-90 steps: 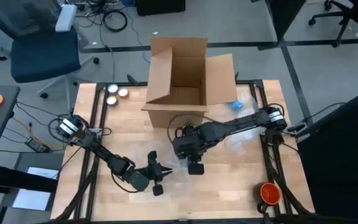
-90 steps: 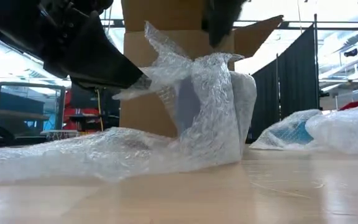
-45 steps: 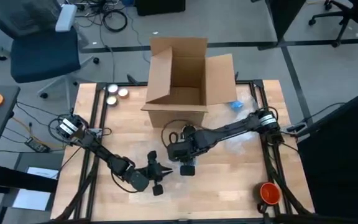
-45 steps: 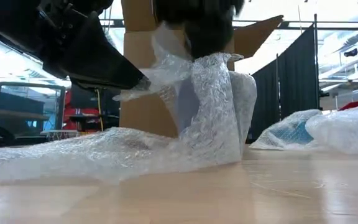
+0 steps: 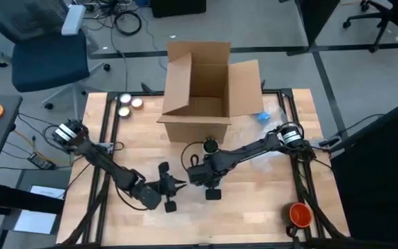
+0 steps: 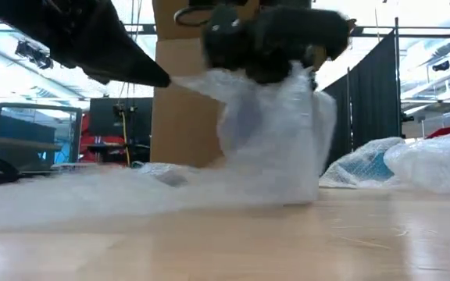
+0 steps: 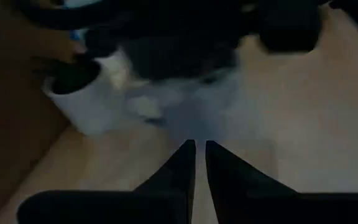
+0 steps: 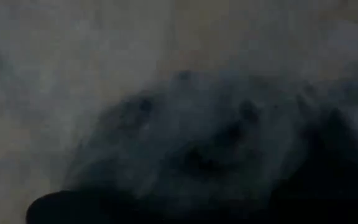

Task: Wrap mug
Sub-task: Wrap the blue cup with the transparent bubble wrap

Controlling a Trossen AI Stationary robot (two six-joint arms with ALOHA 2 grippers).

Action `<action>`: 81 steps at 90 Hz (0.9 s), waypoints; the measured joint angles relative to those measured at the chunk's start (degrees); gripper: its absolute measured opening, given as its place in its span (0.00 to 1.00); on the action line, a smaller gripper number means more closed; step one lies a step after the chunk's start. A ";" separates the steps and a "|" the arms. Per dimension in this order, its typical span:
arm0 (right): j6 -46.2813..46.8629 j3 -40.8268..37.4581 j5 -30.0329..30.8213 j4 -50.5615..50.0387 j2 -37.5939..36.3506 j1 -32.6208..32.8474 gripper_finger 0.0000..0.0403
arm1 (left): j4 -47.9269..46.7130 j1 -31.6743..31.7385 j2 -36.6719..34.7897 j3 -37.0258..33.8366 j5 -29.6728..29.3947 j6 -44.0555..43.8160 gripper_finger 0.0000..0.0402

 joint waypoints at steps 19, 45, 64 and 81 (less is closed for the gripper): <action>1.40 0.17 4.23 -1.29 -6.96 1.78 0.00 | -13.27 -0.42 -2.97 0.00 -2.07 -8.70 0.06; 9.39 0.20 6.55 -0.85 -7.81 2.18 0.00 | -14.75 -0.42 -0.85 0.00 -2.34 -12.90 0.06; 20.59 -4.02 6.21 1.98 -7.47 1.58 0.00 | -14.75 -0.33 2.04 0.00 -1.93 -16.01 0.06; 24.90 -11.28 6.18 7.08 -7.48 0.62 0.00 | -14.79 -0.07 5.16 0.00 2.60 -19.06 0.06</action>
